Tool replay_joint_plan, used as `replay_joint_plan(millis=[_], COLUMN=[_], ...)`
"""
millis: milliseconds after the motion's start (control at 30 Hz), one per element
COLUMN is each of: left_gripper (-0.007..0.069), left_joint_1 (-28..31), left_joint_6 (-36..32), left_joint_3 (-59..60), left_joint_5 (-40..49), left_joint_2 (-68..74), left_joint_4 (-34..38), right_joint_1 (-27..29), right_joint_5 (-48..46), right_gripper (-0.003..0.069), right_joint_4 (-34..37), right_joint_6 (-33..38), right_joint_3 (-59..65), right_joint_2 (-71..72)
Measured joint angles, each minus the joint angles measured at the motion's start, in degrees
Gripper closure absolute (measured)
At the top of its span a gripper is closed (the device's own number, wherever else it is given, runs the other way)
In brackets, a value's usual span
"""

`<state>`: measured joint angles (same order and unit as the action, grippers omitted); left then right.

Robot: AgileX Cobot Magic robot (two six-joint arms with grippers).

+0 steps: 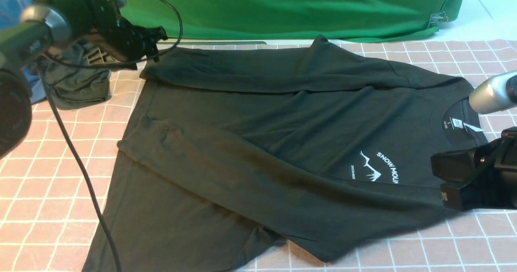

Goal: Fold a long-sleeved shirt over a pink coffee tablecloth.
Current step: 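Grab the top left corner of the dark shirt with the left gripper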

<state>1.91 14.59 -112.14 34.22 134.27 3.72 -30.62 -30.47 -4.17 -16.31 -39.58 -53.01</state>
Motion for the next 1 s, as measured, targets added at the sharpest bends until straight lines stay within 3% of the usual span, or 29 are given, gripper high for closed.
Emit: replay_joint_plan(millis=[400, 533, 633, 700, 1000], left_gripper=[0.0215, 0.0330, 0.0510, 0.0568, 0.0594], left_joint_1=[0.0, 0.0, -0.1, -0.1, -0.1], left_joint_6=[0.5, 0.5, -0.2, -0.4, -1.1], left_joint_3=[0.0, -0.1, -0.2, -0.2, -0.3], left_joint_5=[-2.2, -1.9, -1.2, -0.9, 0.4], left_joint_2=[2.1, 2.2, 2.1, 1.8, -1.4], left_joint_4=[-1.2, -1.4, -1.6, -2.2, -6.5], right_joint_1=[0.0, 0.0, 0.0, 0.0, 0.0], right_joint_5=[0.0, 0.0, 0.0, 0.0, 0.0], right_gripper=[0.0568, 0.0568, 0.0568, 0.0568, 0.0568], right_joint_4=[0.0, 0.0, 0.0, 0.0, 0.0], right_joint_6=[0.1, 0.1, 0.1, 0.1, 0.1], right_joint_3=[0.0, 0.0, 0.0, 0.0, 0.0], right_joint_2=[0.0, 0.0, 0.0, 0.0, 0.0])
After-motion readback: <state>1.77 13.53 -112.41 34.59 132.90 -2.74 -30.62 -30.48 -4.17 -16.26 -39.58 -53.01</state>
